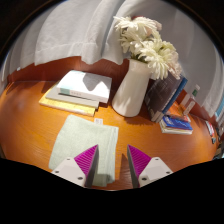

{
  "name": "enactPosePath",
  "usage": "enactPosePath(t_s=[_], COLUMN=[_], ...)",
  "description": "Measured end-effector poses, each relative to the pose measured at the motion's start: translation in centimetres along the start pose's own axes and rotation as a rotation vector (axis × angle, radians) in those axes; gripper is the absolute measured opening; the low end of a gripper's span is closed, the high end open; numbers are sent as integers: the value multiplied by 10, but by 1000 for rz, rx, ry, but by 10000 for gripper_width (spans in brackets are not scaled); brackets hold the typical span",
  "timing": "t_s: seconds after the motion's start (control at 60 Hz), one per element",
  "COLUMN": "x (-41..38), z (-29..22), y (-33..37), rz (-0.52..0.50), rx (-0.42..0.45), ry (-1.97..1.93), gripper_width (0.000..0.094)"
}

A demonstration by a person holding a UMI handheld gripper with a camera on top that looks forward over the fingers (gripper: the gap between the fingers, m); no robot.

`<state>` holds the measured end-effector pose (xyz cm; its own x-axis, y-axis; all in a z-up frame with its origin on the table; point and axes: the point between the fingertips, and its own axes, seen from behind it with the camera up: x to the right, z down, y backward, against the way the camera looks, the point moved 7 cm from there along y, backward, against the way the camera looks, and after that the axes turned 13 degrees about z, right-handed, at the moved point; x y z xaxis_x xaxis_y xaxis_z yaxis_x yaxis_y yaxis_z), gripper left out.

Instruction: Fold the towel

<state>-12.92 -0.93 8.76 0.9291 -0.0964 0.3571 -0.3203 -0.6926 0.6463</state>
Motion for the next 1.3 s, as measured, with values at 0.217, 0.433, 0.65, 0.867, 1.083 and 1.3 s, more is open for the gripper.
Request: enactPosePath(t_s=[0.217,0.433,0.65,0.867,1.083,1.3], x=[46,104,134,147,144,142], z=[-20,-65,-29,51,96,98], y=[51,162,241,280,305,323], rz=[-33,-51,-26,35,49,52], rx=[94,273,327,266,223,244], ry=[-91,-256,-343,-348,-322,-329], gripper_width=[682,742,740,743,739,745])
